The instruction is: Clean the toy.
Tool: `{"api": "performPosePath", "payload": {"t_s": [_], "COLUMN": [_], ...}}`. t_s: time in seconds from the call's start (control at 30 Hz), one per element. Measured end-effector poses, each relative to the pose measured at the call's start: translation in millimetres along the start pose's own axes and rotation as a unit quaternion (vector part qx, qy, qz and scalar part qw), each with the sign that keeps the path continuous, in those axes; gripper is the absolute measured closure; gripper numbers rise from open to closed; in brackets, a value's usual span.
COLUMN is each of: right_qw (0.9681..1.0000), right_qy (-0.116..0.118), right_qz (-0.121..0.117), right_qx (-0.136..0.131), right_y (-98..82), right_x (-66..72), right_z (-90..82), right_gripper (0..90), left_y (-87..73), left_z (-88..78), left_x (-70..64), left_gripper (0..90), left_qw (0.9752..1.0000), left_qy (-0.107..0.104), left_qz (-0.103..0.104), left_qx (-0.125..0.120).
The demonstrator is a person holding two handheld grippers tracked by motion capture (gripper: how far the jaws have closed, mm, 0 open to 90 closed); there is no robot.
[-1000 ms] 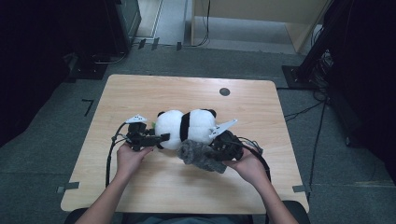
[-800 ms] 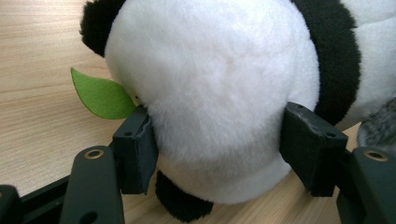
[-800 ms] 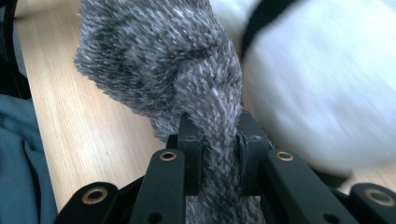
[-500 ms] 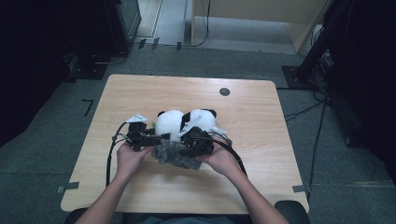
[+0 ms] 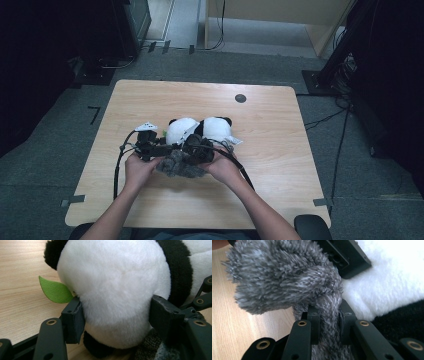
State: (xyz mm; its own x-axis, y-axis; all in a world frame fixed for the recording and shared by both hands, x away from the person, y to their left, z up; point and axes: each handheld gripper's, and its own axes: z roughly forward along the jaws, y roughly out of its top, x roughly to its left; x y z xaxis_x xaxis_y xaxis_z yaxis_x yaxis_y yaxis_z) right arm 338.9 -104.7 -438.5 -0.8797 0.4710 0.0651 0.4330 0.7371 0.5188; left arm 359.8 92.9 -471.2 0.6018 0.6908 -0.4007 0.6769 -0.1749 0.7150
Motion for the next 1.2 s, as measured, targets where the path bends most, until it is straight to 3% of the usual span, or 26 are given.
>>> {"api": "performPosePath", "payload": {"t_s": [0.73,1.2], "right_qw": [0.9988,0.9964], "right_qy": [-0.008,-0.024], "right_qz": [0.048,0.08], "right_qx": [-0.006,-0.014], "right_y": [-52.5,-95.5], "right_x": [-16.3,-36.4], "right_z": [-39.1,-68.5], "right_gripper": [76.3,75.3], "left_y": [-0.4,-1.1], "left_z": [0.8,1.9], "left_x": [0.3,1.4], "left_gripper": [34.4,34.8], "left_qw": [1.0,1.0], "left_qy": [-0.005,-0.001], "left_qz": [-0.002,0.005], "left_qx": [-0.001,-0.001]}}
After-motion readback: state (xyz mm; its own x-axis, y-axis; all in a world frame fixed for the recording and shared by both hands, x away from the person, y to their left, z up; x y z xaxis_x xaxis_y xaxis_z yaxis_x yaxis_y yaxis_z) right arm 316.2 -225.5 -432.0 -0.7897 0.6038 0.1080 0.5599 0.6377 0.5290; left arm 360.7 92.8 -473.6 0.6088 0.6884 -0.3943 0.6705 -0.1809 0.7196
